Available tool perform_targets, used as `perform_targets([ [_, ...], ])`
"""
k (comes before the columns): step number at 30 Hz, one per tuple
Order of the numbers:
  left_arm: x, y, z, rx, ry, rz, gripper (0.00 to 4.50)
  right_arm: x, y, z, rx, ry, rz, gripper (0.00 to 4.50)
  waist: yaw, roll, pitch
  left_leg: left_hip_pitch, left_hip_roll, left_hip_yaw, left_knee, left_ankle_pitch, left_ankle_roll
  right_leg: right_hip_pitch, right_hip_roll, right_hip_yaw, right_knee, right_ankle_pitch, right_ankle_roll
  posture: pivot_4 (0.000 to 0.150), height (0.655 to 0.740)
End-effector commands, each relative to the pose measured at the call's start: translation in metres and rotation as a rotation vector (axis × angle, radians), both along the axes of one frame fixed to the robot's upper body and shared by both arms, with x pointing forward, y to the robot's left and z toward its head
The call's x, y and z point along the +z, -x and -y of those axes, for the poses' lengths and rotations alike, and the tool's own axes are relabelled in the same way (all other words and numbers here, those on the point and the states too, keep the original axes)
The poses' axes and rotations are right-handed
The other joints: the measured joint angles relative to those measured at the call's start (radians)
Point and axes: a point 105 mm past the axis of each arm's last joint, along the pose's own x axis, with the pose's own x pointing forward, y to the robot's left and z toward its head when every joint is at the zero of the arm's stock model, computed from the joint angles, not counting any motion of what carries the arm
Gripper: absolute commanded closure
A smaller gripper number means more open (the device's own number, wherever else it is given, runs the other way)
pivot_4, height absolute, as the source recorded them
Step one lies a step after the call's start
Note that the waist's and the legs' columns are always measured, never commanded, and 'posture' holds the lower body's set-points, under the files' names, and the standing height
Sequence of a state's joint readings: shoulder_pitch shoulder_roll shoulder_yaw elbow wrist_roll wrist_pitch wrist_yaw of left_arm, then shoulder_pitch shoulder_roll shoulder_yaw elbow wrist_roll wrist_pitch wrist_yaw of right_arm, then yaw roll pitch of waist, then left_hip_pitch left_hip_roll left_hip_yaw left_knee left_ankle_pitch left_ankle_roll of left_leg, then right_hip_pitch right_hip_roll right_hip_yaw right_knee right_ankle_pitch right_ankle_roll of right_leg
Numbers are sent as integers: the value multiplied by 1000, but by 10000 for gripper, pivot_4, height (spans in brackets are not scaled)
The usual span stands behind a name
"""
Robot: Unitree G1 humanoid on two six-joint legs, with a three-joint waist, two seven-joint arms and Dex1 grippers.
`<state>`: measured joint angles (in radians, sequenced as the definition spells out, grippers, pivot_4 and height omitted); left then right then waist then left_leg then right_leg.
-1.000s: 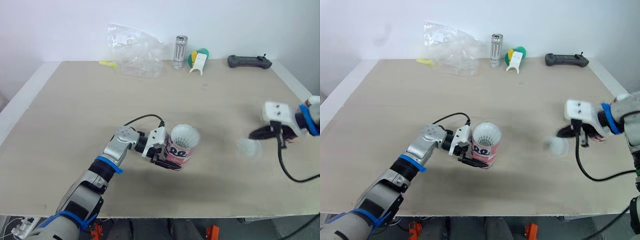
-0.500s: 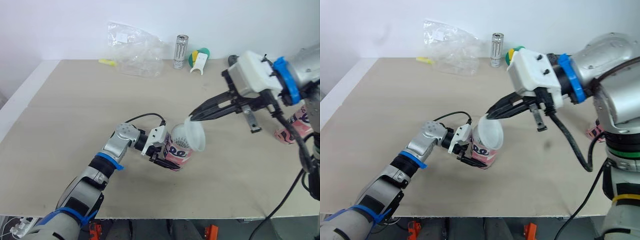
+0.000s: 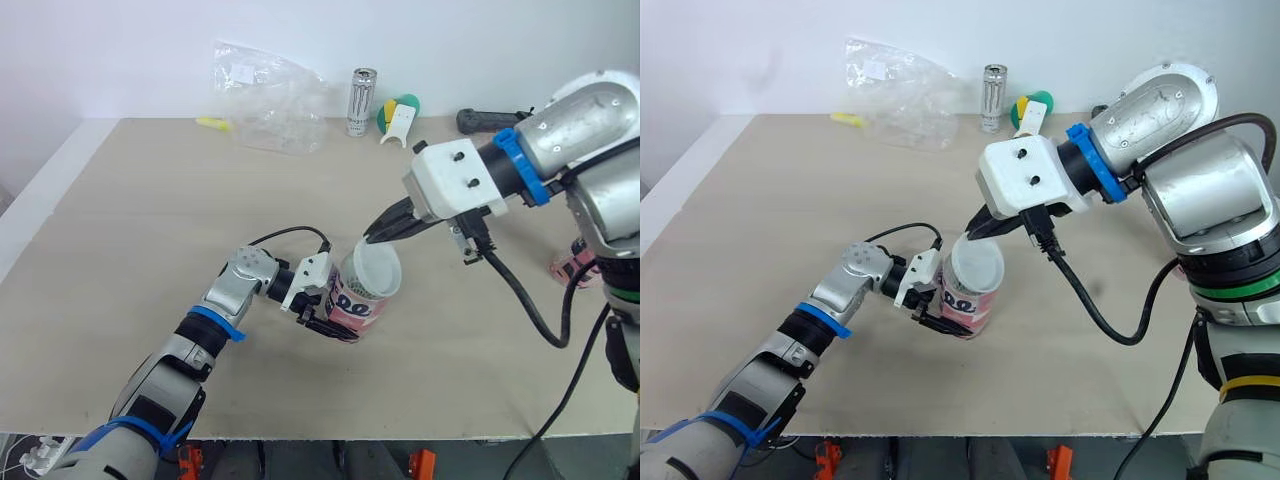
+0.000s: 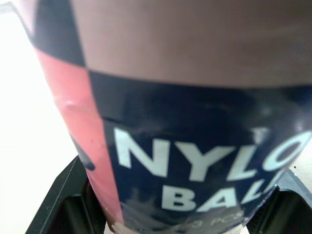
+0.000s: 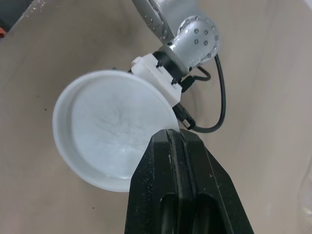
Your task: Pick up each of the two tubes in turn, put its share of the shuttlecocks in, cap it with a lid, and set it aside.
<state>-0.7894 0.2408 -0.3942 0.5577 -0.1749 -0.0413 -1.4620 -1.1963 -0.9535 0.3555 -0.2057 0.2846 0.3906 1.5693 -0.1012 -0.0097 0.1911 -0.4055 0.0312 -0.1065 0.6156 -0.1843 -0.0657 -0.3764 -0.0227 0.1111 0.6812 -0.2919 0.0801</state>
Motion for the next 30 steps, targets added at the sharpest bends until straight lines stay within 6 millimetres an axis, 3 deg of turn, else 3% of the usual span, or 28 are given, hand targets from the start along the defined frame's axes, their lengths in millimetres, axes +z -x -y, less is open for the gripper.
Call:
perform_targets([
  [1,-30,-1,-21,51,-137,-60,13207,6,11,-1,54,45,23,44690,0,0,0,0,0,0,0,0,0,0,0,0,0,0,0,1500,7400],
  [13,-31,0,-19,54,-130,-64,13207,-14,7,-1,45,70,-28,44690,0,0,0,0,0,0,0,0,0,0,0,0,0,-1,0,1500,7400],
  [20,-32,0,-21,59,-136,-67,13207,-4,0,0,30,58,11,44690,0,0,0,0,0,0,0,0,0,0,0,0,0,-1,0,1500,7400],
  [30,-32,0,-21,61,-136,-68,13207,-27,4,5,36,119,-27,44690,1,0,0,0,0,0,0,0,0,0,0,0,0,-1,0,1500,7400],
])
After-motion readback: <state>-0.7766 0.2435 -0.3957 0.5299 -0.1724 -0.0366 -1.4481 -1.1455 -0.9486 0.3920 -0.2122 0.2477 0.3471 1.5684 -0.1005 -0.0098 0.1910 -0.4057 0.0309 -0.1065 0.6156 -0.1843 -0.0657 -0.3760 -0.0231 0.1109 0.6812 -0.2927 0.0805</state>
